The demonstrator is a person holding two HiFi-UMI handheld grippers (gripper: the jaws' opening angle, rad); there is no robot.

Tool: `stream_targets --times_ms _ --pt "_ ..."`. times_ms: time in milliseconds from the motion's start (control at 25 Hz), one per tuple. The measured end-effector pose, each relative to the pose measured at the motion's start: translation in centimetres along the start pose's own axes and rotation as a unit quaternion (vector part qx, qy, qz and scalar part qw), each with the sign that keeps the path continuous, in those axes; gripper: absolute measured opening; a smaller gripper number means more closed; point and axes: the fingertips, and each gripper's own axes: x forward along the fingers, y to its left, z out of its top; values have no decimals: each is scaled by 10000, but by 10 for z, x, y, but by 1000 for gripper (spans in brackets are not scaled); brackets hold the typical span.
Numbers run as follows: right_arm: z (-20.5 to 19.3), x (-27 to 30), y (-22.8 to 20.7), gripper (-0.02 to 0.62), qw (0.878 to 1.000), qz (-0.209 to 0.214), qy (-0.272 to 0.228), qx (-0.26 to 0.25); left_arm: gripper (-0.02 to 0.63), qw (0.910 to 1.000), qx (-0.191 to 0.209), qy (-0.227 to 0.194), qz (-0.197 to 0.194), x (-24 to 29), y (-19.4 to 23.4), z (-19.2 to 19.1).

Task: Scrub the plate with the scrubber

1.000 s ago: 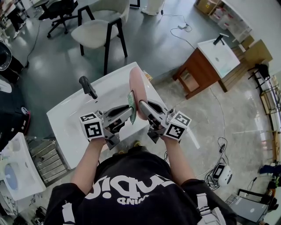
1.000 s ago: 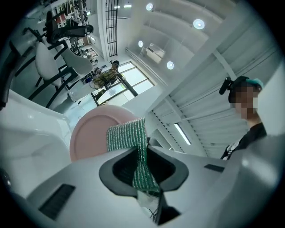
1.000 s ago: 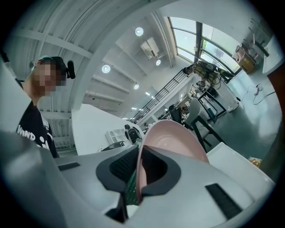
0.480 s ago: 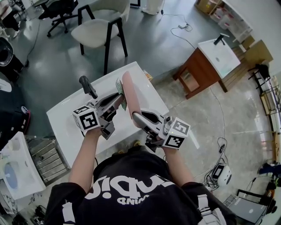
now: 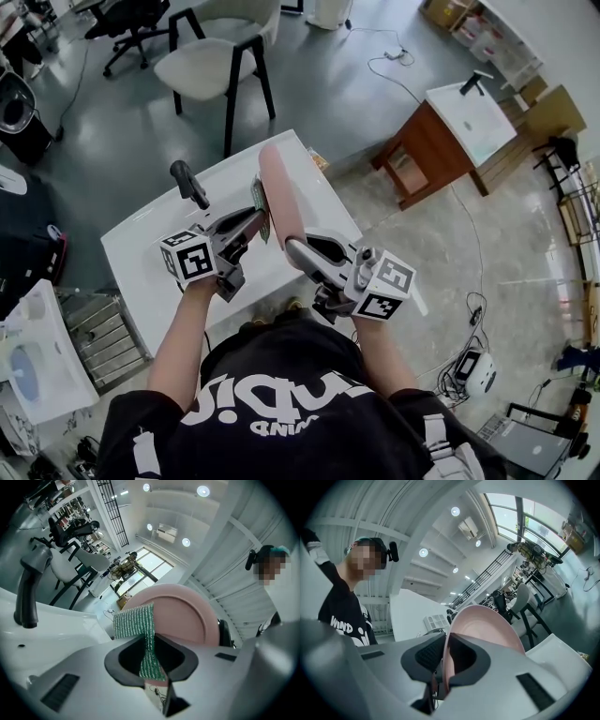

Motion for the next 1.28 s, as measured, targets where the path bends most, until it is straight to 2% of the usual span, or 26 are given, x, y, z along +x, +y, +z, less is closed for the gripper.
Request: stream_targets --times_ms 320,440,600,880,1120,1280 --pt "7 -14 -24 43 9990 -405 -116 -115 78 9971 161 529 -518 16 -45 -39" --pt "1 -22 -37 43 9981 -613 -53 -87 77 9963 93 453 -723 18 -66 -37" --pt "-10 -30 -47 41 9971 -752 100 44 78 9962 137 274 -812 15 -79 -21" --pt "-29 -35 -41 41 9966 -733 356 111 78 9977 351 69 -582 8 -80 -1" --pt "-51 -38 -27 41 9934 -554 1000 -76 78 9987 447 -3 -244 3 -64 11" --pt "-54 -43 -14 41 9940 -377 1029 13 78 9990 424 -103 -54 -2 -50 16"
